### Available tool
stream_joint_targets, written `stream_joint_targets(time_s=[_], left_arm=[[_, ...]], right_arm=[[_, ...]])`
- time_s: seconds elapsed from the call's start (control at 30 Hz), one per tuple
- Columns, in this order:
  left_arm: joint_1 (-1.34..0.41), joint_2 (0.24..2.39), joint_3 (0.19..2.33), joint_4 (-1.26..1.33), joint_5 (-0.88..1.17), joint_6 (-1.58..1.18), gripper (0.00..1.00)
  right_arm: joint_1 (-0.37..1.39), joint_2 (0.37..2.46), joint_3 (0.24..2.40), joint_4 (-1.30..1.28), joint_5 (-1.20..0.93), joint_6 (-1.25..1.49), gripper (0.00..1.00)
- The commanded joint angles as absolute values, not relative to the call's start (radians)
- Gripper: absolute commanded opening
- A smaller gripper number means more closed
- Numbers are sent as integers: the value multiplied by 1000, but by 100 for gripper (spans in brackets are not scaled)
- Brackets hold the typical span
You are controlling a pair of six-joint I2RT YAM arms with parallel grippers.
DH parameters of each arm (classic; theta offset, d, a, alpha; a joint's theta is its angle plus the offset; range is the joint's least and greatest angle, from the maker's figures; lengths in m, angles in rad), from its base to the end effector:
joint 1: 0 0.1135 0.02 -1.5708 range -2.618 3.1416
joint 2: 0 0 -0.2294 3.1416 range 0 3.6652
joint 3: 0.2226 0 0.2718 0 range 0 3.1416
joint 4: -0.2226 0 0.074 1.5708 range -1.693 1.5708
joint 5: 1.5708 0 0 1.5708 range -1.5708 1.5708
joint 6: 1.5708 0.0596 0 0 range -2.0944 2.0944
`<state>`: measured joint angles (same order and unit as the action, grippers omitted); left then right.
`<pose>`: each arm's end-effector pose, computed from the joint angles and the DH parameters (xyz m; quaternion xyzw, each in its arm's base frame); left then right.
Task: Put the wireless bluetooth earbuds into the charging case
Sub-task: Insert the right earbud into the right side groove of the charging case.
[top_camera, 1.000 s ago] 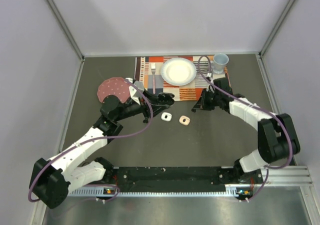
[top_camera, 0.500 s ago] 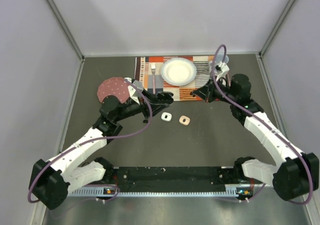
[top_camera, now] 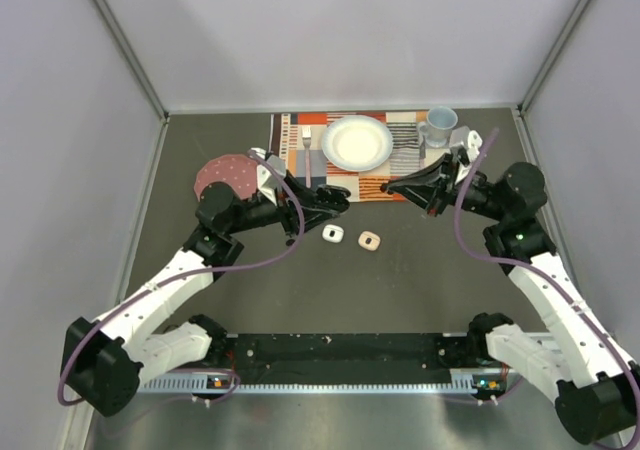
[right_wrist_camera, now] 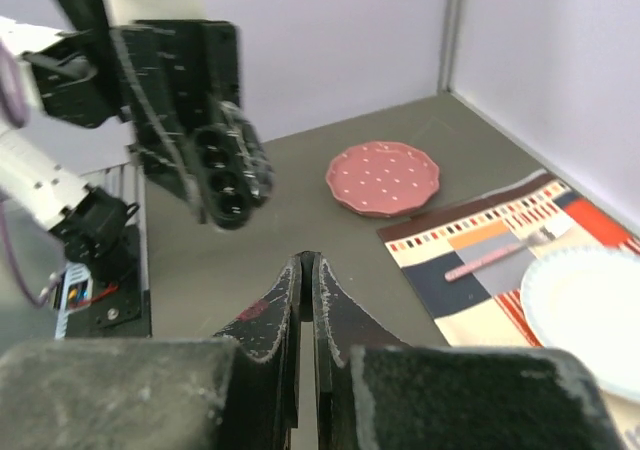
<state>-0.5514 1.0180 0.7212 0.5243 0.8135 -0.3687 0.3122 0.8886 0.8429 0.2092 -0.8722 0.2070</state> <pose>0.2180 -0.1849 0.3145 0.3605 0.5409 -0.5398 0.5349 0.2275 0.1214 0.3577 -0.3525 0.5687 0.4415 0.5978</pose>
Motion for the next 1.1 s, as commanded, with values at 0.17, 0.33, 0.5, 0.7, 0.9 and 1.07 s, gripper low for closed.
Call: stream_joint_targets(time_s=[0.17, 0.33, 0.5, 0.7, 0.9, 1.07], left_arm=[[-546, 1064, 746, 706, 934, -480, 0], [-546, 1089, 749, 799, 982, -543, 0], [-548, 1104, 750, 824, 1014, -563, 0], [-548, 1100, 749, 824, 1026, -561, 0], [-549, 1114, 756, 824, 1038, -569, 0], [-549, 1115, 761, 822, 1045, -569, 0]], right_arm=[[342, 890, 930, 429, -1161, 302, 0], [390, 916, 950, 417, -1189, 285, 0], [439, 939, 959, 436, -1189, 272, 0], [474, 965, 968, 434, -1158, 245, 0], [503, 991, 973, 436, -1115, 222, 0], [522, 1011, 982, 422, -1094, 196, 0]])
